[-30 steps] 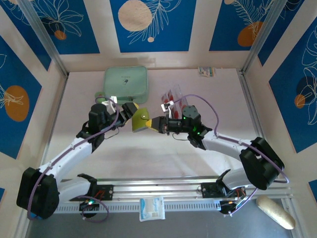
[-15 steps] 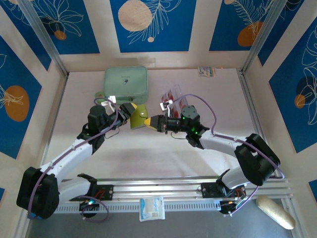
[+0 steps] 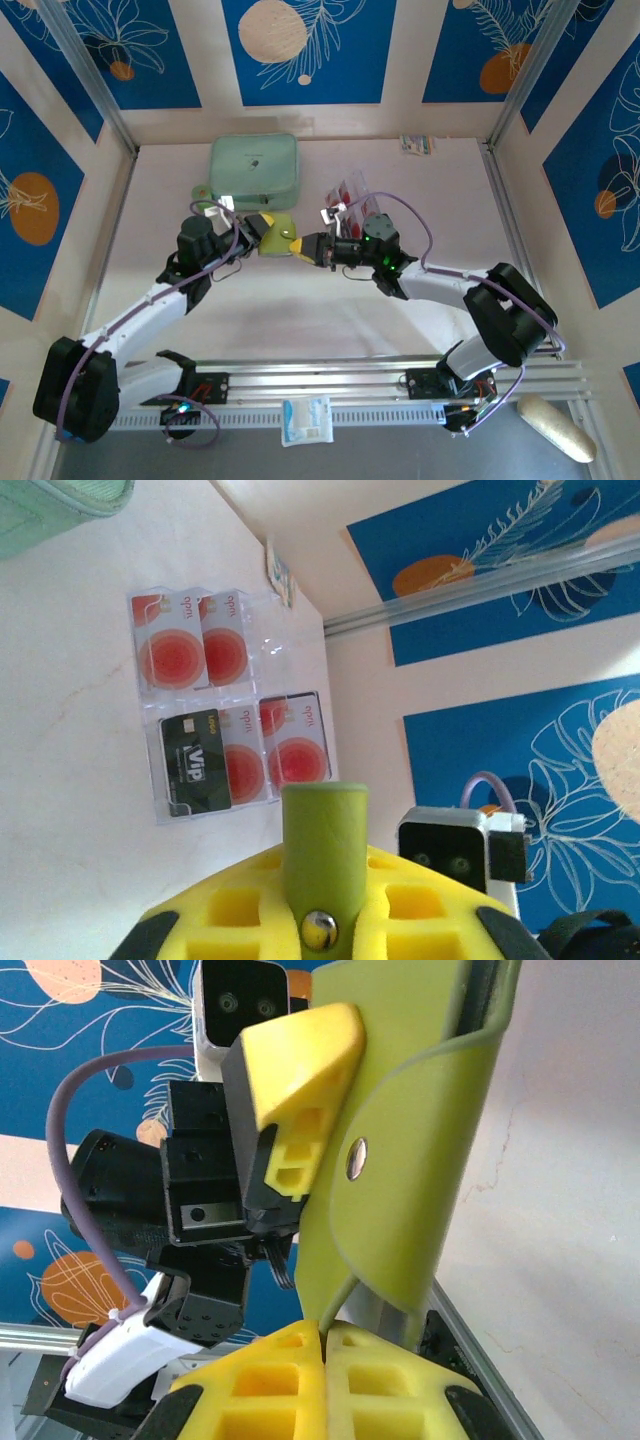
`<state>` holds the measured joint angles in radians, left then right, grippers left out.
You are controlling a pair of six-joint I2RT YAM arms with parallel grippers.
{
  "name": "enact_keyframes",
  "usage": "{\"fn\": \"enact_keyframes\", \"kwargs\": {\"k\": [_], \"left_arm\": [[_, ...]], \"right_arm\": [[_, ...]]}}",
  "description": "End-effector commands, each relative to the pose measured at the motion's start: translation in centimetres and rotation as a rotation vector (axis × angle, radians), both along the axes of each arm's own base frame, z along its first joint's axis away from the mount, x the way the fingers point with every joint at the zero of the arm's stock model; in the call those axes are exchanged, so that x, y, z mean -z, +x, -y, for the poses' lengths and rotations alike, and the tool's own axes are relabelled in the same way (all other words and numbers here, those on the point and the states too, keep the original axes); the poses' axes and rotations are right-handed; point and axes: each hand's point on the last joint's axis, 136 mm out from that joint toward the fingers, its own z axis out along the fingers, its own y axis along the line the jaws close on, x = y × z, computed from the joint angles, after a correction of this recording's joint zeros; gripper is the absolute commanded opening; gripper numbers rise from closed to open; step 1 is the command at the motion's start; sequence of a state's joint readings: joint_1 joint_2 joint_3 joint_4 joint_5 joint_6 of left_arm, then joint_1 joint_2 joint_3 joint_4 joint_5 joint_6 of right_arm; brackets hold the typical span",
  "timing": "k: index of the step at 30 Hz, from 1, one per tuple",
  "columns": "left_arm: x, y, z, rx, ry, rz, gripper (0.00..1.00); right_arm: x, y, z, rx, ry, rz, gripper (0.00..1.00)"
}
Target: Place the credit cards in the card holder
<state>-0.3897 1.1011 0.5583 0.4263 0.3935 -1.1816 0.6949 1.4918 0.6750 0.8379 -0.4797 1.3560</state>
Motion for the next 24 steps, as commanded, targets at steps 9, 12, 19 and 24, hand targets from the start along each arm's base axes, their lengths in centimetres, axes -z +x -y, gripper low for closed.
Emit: {"fn": "enact_keyframes", "kwargs": {"k": [9,12,19,24], "left_arm": [[0.9,-1.0,-0.5,0.017,0.125,0.051,0.00],[1.5,-1.1,-0.6,0.018,0.151,0.040,0.00],[2.2,-1.4,-0.7,0.015,0.174,0.026,0.00],[2.5,-1.7,-0.8,0.013,0.190,0.019,0.00]], "right_arm": [[2.7,0.1,4.7,0.123,-0.430,0.082,0.45],[2.3,0.4,5.2,0.135,-0.535,0.130,0.50],[1.2,1.4,3.7,0.133,-0.748,0.281,0.61],[1.1,1.9,1.8,0.121,-0.852,0.361,0.64]]}}
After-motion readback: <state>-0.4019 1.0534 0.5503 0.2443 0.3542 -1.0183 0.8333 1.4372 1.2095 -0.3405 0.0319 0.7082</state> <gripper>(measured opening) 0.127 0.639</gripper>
